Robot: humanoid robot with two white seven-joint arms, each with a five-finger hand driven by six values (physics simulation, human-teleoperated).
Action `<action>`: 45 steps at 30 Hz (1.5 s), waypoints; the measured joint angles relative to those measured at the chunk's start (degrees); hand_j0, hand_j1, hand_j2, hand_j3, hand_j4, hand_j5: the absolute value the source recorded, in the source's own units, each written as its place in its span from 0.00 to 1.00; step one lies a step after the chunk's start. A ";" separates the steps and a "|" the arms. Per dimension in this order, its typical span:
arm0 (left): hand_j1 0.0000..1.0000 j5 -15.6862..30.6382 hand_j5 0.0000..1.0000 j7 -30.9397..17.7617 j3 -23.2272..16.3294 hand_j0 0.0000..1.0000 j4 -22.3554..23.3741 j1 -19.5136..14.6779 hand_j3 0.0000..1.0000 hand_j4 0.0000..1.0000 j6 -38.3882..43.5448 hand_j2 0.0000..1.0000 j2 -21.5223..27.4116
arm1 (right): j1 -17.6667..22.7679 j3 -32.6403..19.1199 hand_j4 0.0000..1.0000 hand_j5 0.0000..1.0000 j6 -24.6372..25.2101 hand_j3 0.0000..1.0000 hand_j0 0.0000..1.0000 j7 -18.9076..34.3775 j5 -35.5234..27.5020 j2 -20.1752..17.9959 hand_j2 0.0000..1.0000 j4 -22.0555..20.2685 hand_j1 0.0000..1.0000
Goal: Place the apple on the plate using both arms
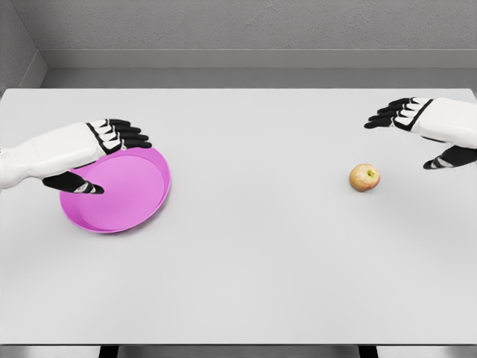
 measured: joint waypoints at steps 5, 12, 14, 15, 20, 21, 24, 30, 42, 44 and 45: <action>1.00 0.03 1.00 -0.43 -0.03 1.00 0.22 0.00 1.00 1.00 0.00 1.00 -0.35 | -3.78 5.09 1.00 1.00 -0.06 1.00 1.00 3.02 -2.56 7.53 1.00 9.40 1.00; 1.00 0.00 1.00 -0.52 -0.09 1.00 0.34 -0.44 1.00 1.00 0.00 1.00 -0.46 | -5.72 10.22 1.00 1.00 -0.08 1.00 1.00 3.65 -2.99 11.98 1.00 17.60 1.00; 1.00 -0.01 1.00 -0.53 -0.10 1.00 0.33 -0.44 1.00 1.00 0.00 1.00 -0.47 | -5.80 11.22 1.00 1.00 -0.07 1.00 1.00 3.68 -2.94 12.76 1.00 19.04 1.00; 1.00 -0.01 1.00 -0.54 -0.10 1.00 0.32 -0.44 1.00 1.00 0.00 1.00 -0.47 | -5.80 11.69 1.00 1.00 -0.08 1.00 1.00 3.70 -2.85 13.02 1.00 19.82 1.00; 1.00 -0.01 1.00 -0.53 -0.49 1.00 0.29 -0.61 1.00 1.00 0.00 1.00 -0.48 | -6.15 13.13 1.00 1.00 -0.07 1.00 1.00 3.71 -2.56 13.58 1.00 22.55 1.00; 1.00 -0.02 1.00 -0.53 -0.53 1.00 0.28 -0.53 1.00 1.00 0.00 1.00 -0.48 | -6.24 13.31 1.00 1.00 -0.07 1.00 1.00 3.72 -2.51 13.62 1.00 23.13 1.00; 1.00 -0.03 1.00 -0.56 -0.61 1.00 0.28 -0.62 1.00 1.00 0.00 1.00 -0.48 | -6.68 13.58 1.00 1.00 -0.06 1.00 1.00 3.72 -2.43 13.85 1.00 24.66 1.00; 1.00 -0.05 1.00 -0.58 -0.64 1.00 0.29 -0.53 1.00 1.00 0.00 1.00 -0.53 | -7.47 13.74 1.00 1.00 -0.06 1.00 1.00 3.72 -1.56 15.98 1.00 29.41 1.00; 1.00 -0.03 1.00 -1.78 -0.71 1.00 0.30 -0.96 1.00 1.00 0.00 1.00 -1.11 | -8.35 14.61 0.99 0.99 -0.06 0.99 0.99 3.72 -1.63 17.23 0.99 30.55 0.99; 1.00 -0.03 1.00 -2.07 -0.72 1.00 0.32 -1.05 1.00 1.00 -0.01 1.00 -1.27 | -8.35 14.63 0.94 0.94 -0.06 0.94 0.94 3.72 -1.61 17.31 0.94 30.53 0.94; 1.00 -0.03 1.00 -2.16 -0.72 1.00 0.31 -1.05 1.00 1.00 -0.01 1.00 -1.32 | -8.44 14.64 0.91 0.91 -0.06 0.91 0.91 3.72 -1.58 17.35 0.91 30.53 0.91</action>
